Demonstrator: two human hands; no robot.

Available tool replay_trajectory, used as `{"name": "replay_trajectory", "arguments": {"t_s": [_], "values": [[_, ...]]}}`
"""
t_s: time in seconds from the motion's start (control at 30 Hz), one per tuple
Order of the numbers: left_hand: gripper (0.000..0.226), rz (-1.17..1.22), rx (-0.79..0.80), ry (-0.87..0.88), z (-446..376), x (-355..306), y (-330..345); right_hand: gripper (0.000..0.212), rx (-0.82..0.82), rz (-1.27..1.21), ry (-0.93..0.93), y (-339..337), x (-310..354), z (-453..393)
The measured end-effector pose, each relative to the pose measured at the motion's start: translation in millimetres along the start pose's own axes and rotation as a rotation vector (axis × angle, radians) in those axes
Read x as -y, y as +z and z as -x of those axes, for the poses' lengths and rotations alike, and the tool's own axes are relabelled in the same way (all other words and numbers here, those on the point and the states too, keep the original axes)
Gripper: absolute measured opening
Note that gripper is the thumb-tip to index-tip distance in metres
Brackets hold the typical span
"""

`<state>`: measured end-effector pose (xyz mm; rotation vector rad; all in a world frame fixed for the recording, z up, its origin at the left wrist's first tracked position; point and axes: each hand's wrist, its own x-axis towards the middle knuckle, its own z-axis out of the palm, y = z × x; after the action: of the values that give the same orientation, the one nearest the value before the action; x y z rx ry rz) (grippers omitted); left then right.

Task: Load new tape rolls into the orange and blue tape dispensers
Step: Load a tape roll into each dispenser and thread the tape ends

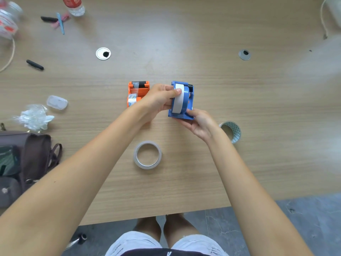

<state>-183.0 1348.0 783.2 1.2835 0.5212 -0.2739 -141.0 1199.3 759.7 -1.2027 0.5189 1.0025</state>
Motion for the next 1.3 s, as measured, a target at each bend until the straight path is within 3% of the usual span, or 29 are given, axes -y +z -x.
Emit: {"name": "replay_trajectory", "arguments": {"t_s": [0.33,0.4,0.47,0.53,0.6,0.67,0.73,0.93,1.07,1.17,1.23,1.3], "values": [[0.034,0.032,-0.047,-0.047,9.8,-5.6,-6.4,0.037,-0.112,0.238,-0.018,6.5,-15.9,-3.1],[0.036,0.054,-0.044,-0.057,10.3,-5.9,-11.3,0.047,-0.182,0.256,-0.120,5.2,-10.2,-1.6],[0.034,0.054,-0.033,-0.058,11.6,-7.7,-14.2,0.055,-0.279,0.333,-0.355,1.1,5.5,6.9],[0.030,0.050,-0.018,-0.055,12.8,-9.5,-15.8,0.055,-0.111,0.385,-0.486,1.4,25.4,19.2],[0.031,0.046,0.003,-0.054,13.1,-10.4,-16.3,0.063,0.136,0.528,-0.424,6.8,40.3,25.7],[0.033,0.048,0.046,-0.047,13.8,-10.5,-15.0,0.078,0.260,0.741,-0.346,14.1,46.0,21.6],[0.030,0.060,0.081,-0.037,14.9,-11.1,-12.8,0.082,0.271,0.821,-0.302,20.3,46.7,15.8],[0.027,0.085,0.093,-0.025,18.9,-12.8,-11.9,0.067,0.249,0.769,-0.298,16.4,46.4,12.6],[0.023,0.101,0.049,-0.017,17.0,-17.1,-17.1,0.075,0.058,0.808,-0.427,-15.7,90.0,21.8],[0.021,0.104,0.010,0.013,15.4,-21.5,-24.4,0.080,-0.324,0.978,-0.545,-59.0,128.3,5.4],[0.023,0.114,0.011,0.026,13.9,-20.6,-29.5,0.083,-0.483,1.198,-0.477,-76.7,131.3,-15.6],[0.025,0.107,0.011,0.020,13.2,-17.3,-32.2,0.080,-0.522,1.417,-0.379,-83.9,116.2,-34.4]]}}
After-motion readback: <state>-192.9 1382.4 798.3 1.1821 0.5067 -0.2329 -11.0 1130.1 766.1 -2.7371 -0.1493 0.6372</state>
